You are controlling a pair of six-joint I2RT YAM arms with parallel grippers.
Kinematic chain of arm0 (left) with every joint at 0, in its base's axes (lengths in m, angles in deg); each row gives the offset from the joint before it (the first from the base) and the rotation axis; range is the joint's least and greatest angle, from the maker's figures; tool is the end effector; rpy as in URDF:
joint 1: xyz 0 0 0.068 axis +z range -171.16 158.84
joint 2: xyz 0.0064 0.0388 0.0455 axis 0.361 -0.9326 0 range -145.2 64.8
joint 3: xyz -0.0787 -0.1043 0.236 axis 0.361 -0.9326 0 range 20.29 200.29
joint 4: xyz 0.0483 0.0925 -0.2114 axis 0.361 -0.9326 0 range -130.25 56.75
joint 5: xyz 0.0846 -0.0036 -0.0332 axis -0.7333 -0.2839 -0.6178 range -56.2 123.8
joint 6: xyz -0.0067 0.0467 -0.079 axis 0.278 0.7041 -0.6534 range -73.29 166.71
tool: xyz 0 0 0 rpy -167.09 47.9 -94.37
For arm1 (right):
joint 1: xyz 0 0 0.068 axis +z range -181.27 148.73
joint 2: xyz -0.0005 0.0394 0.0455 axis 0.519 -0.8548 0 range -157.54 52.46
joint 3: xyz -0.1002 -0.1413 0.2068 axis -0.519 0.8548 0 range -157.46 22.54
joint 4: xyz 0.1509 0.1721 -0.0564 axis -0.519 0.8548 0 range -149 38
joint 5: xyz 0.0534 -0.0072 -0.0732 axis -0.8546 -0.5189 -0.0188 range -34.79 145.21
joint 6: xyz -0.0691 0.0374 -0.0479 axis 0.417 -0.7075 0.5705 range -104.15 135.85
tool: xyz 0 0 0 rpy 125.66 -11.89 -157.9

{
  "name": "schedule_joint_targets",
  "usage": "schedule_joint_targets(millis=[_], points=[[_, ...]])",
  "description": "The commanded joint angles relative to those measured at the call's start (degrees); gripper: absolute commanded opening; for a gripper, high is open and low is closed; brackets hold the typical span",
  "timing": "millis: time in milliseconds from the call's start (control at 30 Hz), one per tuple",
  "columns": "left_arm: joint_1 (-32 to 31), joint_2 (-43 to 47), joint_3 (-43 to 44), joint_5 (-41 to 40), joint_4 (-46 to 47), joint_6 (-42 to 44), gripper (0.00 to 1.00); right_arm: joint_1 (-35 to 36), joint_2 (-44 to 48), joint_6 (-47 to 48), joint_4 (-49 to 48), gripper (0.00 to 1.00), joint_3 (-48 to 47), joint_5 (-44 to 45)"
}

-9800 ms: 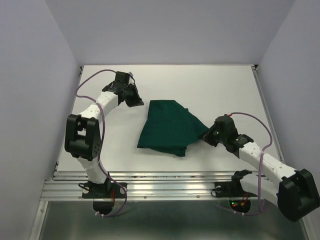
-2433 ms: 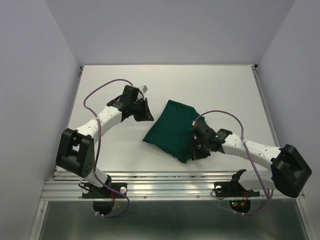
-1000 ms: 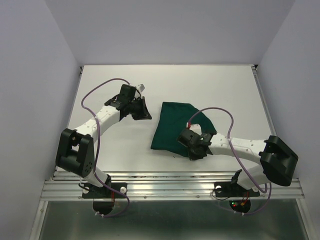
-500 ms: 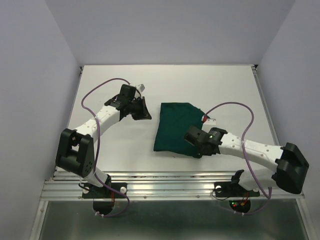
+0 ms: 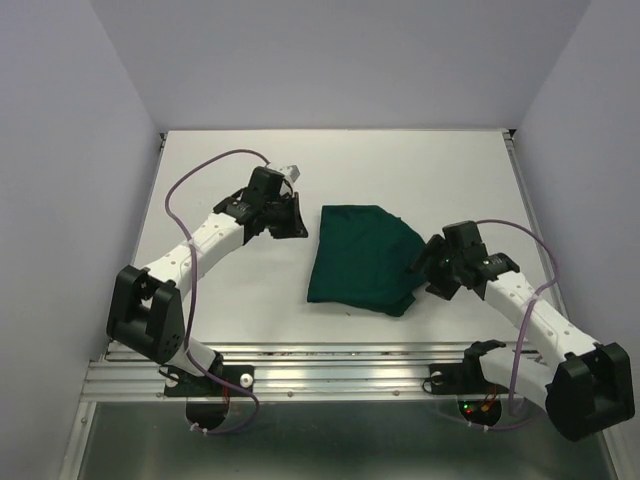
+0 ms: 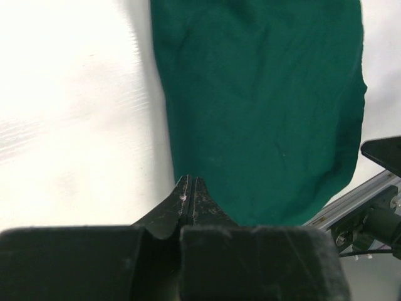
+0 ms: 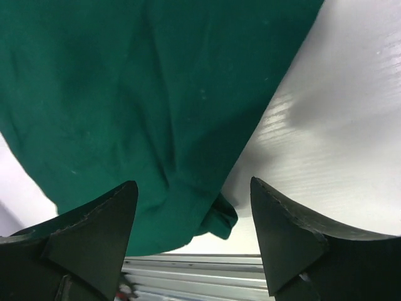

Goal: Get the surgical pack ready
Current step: Pack the surgical kit at the center of the board.

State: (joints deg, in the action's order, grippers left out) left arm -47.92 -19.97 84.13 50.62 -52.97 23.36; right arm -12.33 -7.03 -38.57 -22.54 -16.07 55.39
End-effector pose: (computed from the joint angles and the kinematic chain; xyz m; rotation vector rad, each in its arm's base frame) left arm 0.2900 -0.1731 0.2519 0.2307 2.3595 -0.7769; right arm 0.1859 0.0636 0.1850 0.8071 2.5189 0.4595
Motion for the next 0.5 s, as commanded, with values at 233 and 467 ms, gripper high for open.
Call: schedule_joint_targets(millis=[233,467], points=[[-7.6,-2.94,8.94,-5.13,-2.34,1.65,0.0,-8.04,0.86,-7.19,-18.88,0.79,11.79,-18.47],[-8.04,-3.82,9.29,-4.43,-2.33,1.82,0.0,-8.04,-1.94,-7.12,-25.39,0.55,12.34,-16.1]])
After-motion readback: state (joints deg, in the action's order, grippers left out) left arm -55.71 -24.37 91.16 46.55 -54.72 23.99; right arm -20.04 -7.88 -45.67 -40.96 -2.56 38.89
